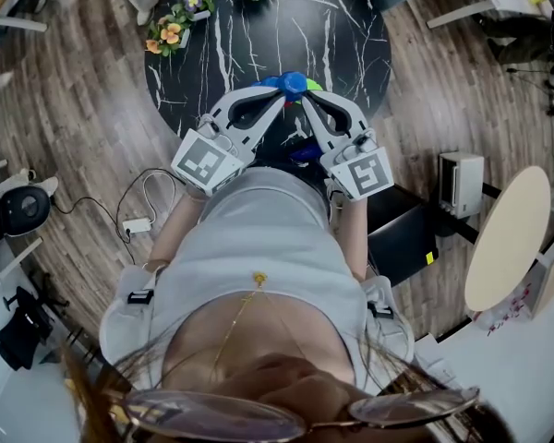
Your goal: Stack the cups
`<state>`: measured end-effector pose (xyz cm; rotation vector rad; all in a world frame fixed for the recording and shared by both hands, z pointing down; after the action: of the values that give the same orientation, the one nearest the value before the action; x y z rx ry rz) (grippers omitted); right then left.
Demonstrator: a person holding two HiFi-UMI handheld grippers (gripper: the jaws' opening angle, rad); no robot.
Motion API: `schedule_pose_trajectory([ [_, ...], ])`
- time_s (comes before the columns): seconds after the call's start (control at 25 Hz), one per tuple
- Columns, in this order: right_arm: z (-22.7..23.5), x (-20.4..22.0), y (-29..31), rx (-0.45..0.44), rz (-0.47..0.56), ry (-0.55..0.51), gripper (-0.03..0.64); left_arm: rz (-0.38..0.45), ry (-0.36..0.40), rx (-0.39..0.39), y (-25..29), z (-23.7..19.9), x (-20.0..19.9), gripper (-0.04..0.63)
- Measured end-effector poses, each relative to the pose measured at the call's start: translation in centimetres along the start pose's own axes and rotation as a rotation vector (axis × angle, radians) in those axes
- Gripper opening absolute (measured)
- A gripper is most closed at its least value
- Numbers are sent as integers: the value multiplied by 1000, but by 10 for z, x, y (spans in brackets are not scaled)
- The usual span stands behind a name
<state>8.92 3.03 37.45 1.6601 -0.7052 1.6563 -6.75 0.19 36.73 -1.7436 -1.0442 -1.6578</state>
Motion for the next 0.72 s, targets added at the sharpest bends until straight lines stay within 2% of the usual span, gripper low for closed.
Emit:
schedule_pose_trajectory([
  [0.72, 2, 3, -3, 12, -25, -2, 17, -24, 13, 7, 1, 0, 5, 34],
])
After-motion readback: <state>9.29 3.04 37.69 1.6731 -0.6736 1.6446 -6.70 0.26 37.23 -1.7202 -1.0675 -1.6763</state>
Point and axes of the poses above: the fingertips, and each gripper's own axes: y forward along the fingers, z to its right, x out of its underside, the point moved 8 cm from there along -y, backward along the fingers, and after that the axes turned 11 degrees about -x, right-handed, at the moved point
